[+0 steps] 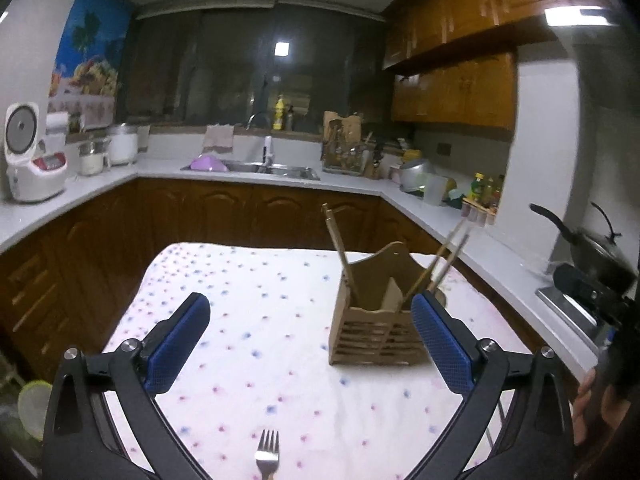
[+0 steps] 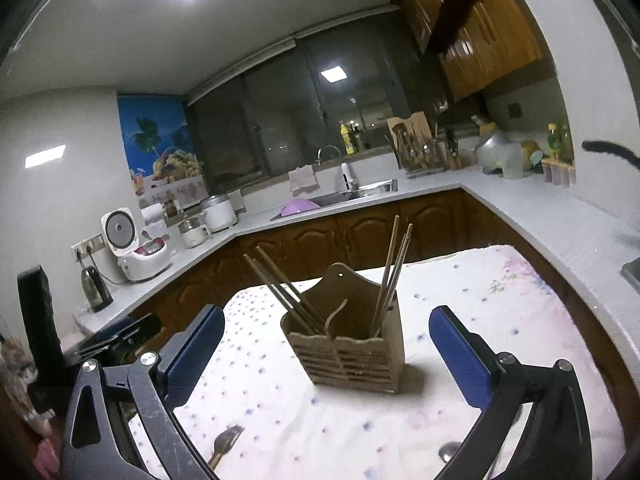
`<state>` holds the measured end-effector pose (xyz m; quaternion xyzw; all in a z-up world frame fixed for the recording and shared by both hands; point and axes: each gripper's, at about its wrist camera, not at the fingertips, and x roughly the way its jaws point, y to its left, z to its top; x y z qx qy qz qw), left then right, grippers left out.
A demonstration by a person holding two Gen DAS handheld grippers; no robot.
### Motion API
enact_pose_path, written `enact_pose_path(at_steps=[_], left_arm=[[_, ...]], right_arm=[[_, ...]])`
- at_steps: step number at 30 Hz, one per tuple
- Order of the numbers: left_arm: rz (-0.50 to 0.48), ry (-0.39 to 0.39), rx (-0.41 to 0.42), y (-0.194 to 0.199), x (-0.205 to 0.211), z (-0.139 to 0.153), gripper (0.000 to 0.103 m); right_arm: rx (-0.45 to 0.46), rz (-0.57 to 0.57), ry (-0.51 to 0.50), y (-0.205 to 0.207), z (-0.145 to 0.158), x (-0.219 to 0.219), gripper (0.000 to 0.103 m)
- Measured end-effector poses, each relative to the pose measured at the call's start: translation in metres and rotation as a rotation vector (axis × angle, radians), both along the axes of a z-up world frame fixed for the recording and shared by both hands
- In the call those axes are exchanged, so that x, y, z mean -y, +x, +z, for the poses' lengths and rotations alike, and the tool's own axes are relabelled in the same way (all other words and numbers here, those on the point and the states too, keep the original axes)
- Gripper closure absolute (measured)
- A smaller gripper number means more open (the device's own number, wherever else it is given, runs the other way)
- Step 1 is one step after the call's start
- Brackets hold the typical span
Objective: Organize utensils
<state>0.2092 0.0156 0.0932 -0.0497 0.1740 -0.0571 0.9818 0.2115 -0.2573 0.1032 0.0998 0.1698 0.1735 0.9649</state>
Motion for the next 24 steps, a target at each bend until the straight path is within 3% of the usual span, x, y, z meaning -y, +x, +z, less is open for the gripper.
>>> enact_pose_path(at_steps=[6,10,18,24], left_arm=[[-0.002,0.038,0.057,-0.034,0.003,0.025,0.0],[0.002,0.041,0.043,-0.055,0.003,0.017,0.0],[0.022,0.004,-0.034,-0.084,-0.001,-0.045,0.0],[0.049,0.015,0.006,-0.112,0.0,-0.068,0.0]], right_arm=[[0.079,0.01,-0.074,-0.033,0.03,-0.007,0.0],[0.118,-0.006,-0.119,-0.06,0.032,-0.011,0.0],[0.082,-0.089,-0.132,-0.099,-0.032,-0.014,0.0],[0.077,-0.104,-0.165,-0.125,-0.074,-0.021,0.0]])
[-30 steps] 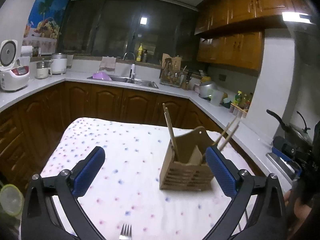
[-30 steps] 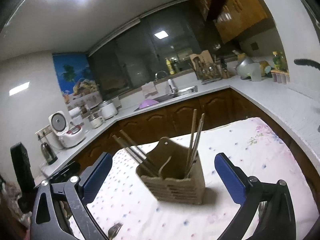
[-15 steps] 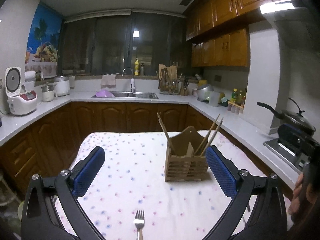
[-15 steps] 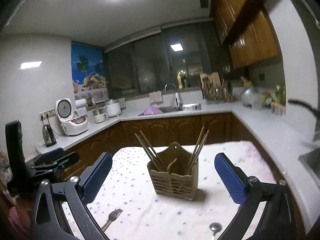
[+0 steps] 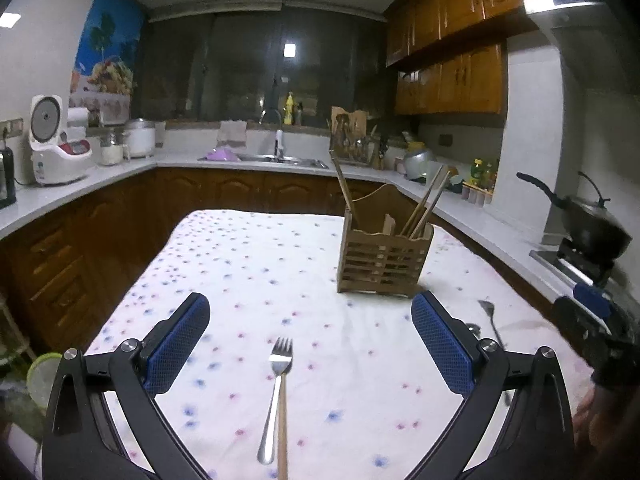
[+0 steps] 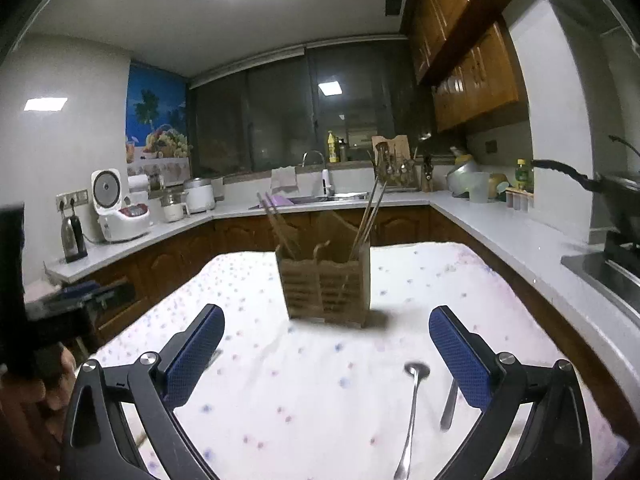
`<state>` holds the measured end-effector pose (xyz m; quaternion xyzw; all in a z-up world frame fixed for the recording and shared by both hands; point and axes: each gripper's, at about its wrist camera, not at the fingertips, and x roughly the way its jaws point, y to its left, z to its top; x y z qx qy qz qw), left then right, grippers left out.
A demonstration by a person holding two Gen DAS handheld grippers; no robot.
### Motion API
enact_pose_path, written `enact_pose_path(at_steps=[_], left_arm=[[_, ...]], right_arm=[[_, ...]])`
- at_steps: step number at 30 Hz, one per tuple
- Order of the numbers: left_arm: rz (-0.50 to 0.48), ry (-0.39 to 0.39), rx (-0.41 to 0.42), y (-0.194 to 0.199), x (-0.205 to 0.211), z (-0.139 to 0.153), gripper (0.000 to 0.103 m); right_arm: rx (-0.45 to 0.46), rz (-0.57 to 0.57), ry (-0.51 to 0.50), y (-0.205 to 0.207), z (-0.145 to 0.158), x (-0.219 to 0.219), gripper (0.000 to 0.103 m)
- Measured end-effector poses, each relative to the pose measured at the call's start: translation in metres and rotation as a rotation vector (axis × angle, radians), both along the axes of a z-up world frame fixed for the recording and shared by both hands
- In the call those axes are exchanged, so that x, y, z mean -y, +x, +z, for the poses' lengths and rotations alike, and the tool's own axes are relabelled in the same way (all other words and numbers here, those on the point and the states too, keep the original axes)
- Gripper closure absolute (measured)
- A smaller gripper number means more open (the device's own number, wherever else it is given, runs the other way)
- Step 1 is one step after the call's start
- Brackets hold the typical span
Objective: Organize utensils
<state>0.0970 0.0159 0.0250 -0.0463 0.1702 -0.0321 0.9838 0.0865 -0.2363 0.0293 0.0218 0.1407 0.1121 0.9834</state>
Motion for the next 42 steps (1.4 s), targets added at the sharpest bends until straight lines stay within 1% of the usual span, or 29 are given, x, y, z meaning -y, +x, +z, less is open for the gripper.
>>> enact_pose_path(at_steps=[4,9,14,22,25,30,35,42], left_arm=[[0.017,0.023,0.015,-0.019,0.002,-0.015,0.0],[0.027,0.045,-0.008,-0.039,-0.001,-0.035,0.0],[0.027,0.054,-0.03,-0.056,-0.004,-0.046,0.0],[0.036,0.09,-0.021,-0.075,0.002,-0.042,0.0],[0.043,0.101,-0.024,-0.078,0.003,-0.044,0.0],[0.05,0.108,-0.029,-0.081,0.004,-0.044,0.0],[0.058,0.127,-0.033,-0.082,0.006,-0.044,0.0],[0.062,0.136,-0.038,-0.082,0.006,-0.043,0.0]], right_arm=[[-0.021,0.005,-0.019,-0.013,-0.018,-0.004,0.0],[-0.046,0.006,-0.027,-0.032,-0.036,-0.004,0.0],[-0.058,0.001,-0.035,-0.05,-0.043,-0.002,0.0],[-0.104,-0.015,-0.048,-0.07,-0.049,0.002,0.0],[-0.098,-0.017,-0.053,-0.075,-0.05,0.002,0.0],[-0.078,-0.024,-0.025,-0.077,-0.046,0.005,0.0],[-0.065,-0.021,-0.023,-0.079,-0.045,0.004,0.0],[-0.066,-0.019,-0.024,-0.08,-0.046,0.004,0.0]])
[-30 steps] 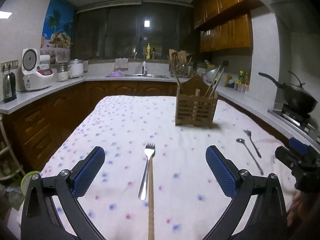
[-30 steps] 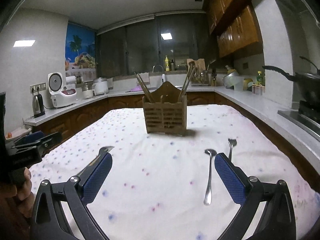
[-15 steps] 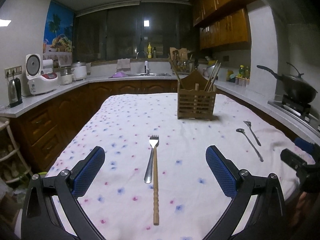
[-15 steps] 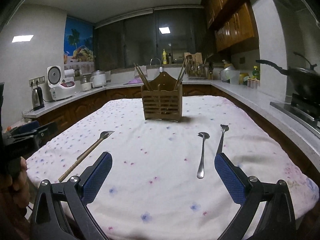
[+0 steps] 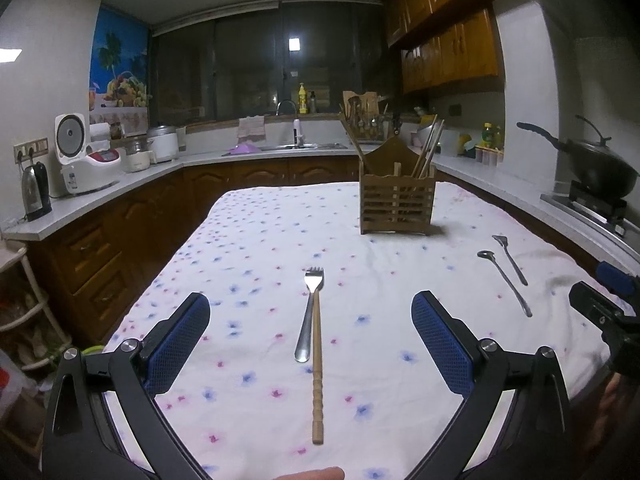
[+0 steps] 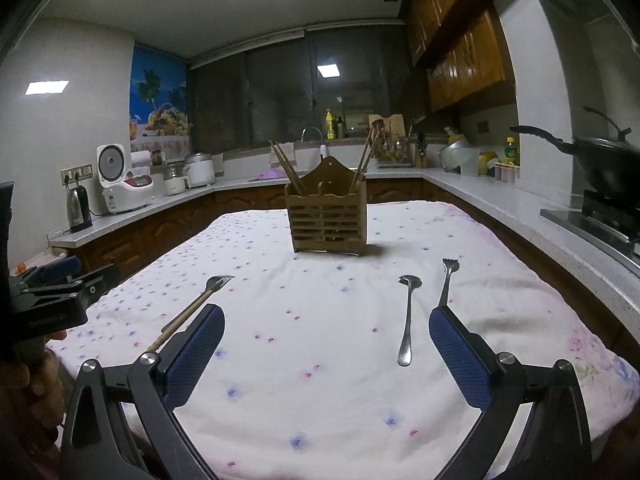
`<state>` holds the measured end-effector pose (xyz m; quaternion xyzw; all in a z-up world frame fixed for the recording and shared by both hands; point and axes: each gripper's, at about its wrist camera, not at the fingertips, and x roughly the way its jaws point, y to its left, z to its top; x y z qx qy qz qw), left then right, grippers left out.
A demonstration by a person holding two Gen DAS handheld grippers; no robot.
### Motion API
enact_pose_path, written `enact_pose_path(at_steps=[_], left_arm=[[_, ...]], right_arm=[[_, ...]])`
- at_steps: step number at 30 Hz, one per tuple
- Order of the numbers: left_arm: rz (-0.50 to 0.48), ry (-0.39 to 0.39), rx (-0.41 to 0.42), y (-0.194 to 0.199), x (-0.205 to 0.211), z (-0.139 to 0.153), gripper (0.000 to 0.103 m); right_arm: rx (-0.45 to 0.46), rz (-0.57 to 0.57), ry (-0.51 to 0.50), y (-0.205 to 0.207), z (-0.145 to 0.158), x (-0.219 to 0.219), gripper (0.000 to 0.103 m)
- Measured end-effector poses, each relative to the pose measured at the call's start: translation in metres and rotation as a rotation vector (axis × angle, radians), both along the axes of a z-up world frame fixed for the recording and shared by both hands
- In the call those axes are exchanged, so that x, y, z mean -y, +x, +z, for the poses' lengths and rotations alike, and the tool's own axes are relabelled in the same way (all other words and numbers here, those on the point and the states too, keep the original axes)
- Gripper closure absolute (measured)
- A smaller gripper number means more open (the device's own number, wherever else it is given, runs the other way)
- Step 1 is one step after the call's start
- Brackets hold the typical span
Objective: Organize utensils
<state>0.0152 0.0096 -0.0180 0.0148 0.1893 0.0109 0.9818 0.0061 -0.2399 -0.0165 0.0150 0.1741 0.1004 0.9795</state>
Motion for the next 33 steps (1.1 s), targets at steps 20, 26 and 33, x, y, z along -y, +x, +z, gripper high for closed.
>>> enact_pose_path(at_steps=[20,26,33], left_arm=[[0.015,0.009,0.017,-0.0034,-0.0022,0.0005,0.0],[0.016,0.009,0.016,-0.0035,-0.0021,0.0001,0.0],[0.018,0.009,0.019,-0.004,-0.002,0.0007,0.0]], right_arm=[[0.016,0.005,0.004,-0.0025,-0.0021,0.0,0.0],[0.017,0.006,0.002,-0.0026,-0.0023,-0.0004,0.0],[0.017,0.007,0.004,-0.0028,-0.0018,-0.0007,0.0]])
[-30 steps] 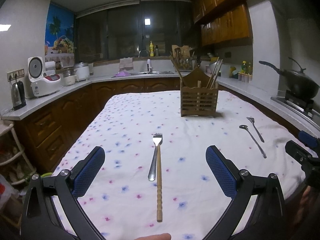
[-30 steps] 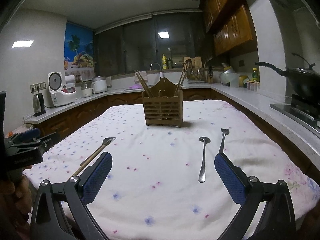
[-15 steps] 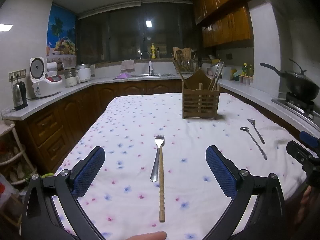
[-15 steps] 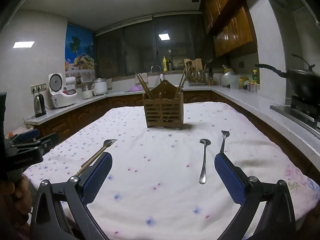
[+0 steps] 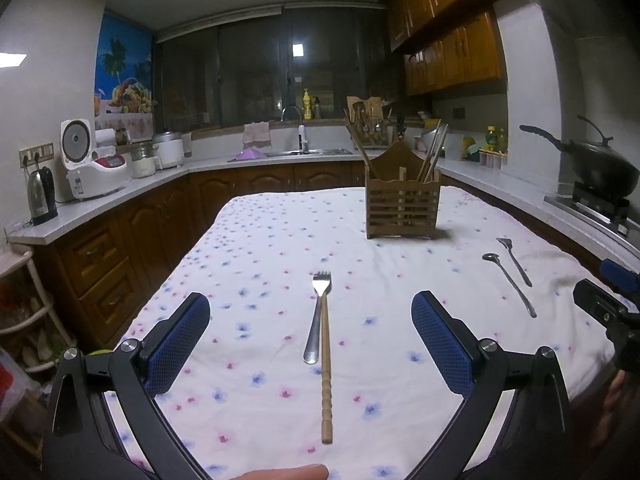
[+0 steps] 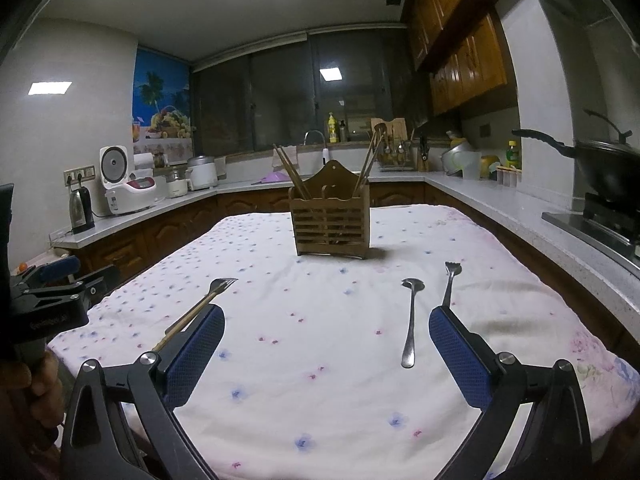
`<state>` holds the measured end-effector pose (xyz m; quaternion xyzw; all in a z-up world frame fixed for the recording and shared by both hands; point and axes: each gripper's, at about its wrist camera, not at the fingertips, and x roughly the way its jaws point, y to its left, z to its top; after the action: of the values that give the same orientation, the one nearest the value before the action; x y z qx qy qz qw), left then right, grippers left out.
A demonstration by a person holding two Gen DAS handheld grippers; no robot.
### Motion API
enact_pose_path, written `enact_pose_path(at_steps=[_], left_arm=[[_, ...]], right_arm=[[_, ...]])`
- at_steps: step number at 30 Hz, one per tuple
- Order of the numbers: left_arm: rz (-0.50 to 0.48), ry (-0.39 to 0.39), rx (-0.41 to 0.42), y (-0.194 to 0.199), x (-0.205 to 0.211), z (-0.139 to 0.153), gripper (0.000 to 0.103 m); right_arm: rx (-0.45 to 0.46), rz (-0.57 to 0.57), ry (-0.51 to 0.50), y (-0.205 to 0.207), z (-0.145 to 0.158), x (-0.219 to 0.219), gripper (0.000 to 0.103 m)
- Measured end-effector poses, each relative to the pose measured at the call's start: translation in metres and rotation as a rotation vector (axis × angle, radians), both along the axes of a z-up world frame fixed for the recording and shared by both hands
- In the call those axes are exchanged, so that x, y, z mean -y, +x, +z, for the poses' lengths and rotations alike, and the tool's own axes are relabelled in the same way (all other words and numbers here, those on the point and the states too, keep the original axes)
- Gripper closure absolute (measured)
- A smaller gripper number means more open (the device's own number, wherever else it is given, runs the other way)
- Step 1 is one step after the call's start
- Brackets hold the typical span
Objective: Organize utensils
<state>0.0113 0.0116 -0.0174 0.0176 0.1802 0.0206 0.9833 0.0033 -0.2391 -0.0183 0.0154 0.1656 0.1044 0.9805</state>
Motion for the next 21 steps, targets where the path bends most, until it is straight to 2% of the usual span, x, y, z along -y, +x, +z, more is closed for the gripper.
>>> enact_pose_path(at_steps=[21], left_arm=[[-0.002,0.006,0.002,-0.0009,-0.0008,0.0023,0.0]], right_arm=[[0.007,0.01,-0.001,-0.0009,0.004,-0.0045,0.0]])
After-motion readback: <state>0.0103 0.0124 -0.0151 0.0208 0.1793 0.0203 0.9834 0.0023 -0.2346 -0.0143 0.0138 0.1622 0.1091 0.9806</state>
